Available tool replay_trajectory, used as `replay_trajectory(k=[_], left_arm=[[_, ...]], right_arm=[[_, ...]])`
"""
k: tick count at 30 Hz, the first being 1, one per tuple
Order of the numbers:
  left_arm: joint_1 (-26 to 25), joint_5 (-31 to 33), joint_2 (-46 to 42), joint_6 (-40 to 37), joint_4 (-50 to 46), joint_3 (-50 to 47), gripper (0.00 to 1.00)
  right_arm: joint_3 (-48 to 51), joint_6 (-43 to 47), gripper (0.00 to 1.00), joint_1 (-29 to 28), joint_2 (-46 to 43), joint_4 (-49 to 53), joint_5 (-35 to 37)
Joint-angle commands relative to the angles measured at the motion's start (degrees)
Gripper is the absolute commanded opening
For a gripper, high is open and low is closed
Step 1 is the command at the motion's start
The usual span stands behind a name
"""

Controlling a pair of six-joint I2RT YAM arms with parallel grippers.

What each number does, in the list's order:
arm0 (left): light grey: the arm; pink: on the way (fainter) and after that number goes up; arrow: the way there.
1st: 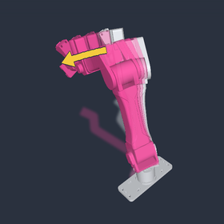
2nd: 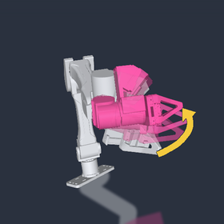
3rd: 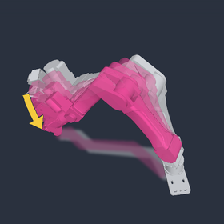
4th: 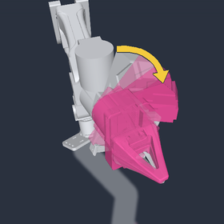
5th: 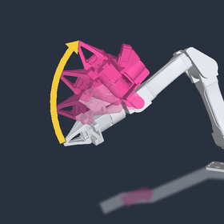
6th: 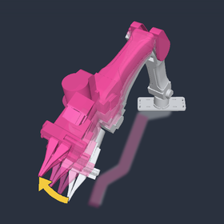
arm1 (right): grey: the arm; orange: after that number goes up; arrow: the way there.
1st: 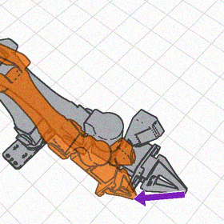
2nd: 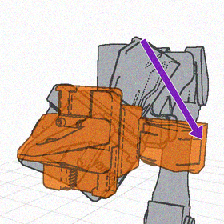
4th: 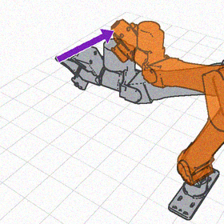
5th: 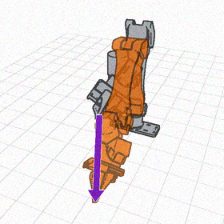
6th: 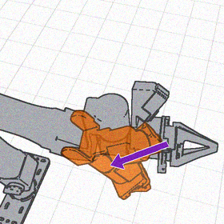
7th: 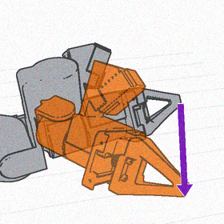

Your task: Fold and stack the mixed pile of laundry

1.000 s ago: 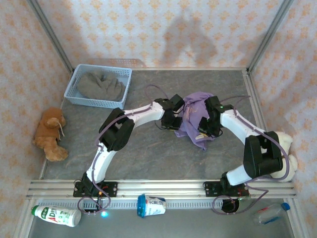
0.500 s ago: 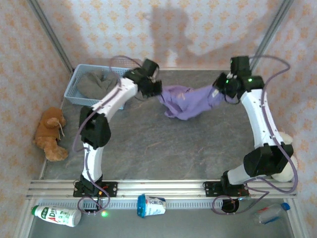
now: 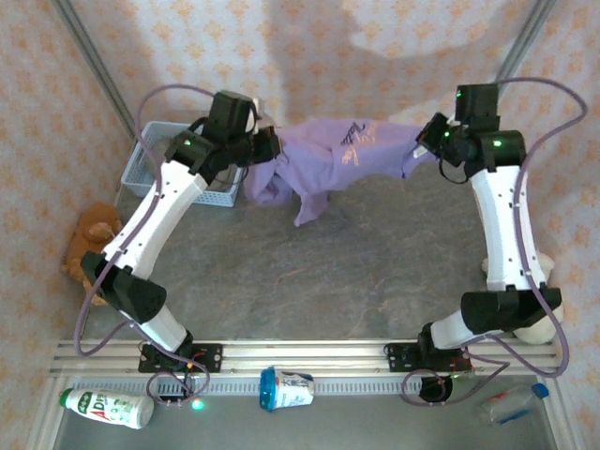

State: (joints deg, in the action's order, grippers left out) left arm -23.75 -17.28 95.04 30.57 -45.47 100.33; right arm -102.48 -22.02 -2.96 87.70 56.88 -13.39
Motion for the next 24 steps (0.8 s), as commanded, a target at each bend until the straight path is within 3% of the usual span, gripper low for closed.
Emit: replay_trajectory(k=[1, 2, 3, 6, 11, 16, 24], left_arm=[[0.0, 0.8, 7.3, 3.8, 0.0, -5.3, 0.58], [-0.2, 0.8, 8.9, 4.7, -0.9, -5.7, 0.62], [-0.3, 0.9, 9.7, 5.2, -1.3, -6.3, 0.64], [-0.9, 3.9, 7.8, 6.3, -0.5, -8.7, 0.71], [-0.6, 9.8, 5.5, 6.8, -0.7, -11.8, 0.74], [0.7, 10.0, 7.8, 9.7, 0.1, -15.5, 0.74], [0.9, 11.9, 13.7, 13.7, 5.3, -15.2, 0.72]], right_arm=[[2.2, 0.3, 0.21, 2.1, 8.3, -6.3, 0.4], [-0.2, 0.2, 0.49, 2.9, 11.9, -5.6, -1.3], [-3.5, 0.4, 0.60, 3.2, 15.7, -3.5, -2.7], [-6.7, 0.7, 0.68, 2.8, 19.4, -1.3, -3.4], [6.6, 2.2, 0.69, 0.1, 10.7, -3.4, -3.0], [23.8, 2.2, 0.68, -5.8, 0.4, -3.8, -2.6], [45.0, -10.2, 0.68, -8.3, -5.0, -13.8, -4.9]])
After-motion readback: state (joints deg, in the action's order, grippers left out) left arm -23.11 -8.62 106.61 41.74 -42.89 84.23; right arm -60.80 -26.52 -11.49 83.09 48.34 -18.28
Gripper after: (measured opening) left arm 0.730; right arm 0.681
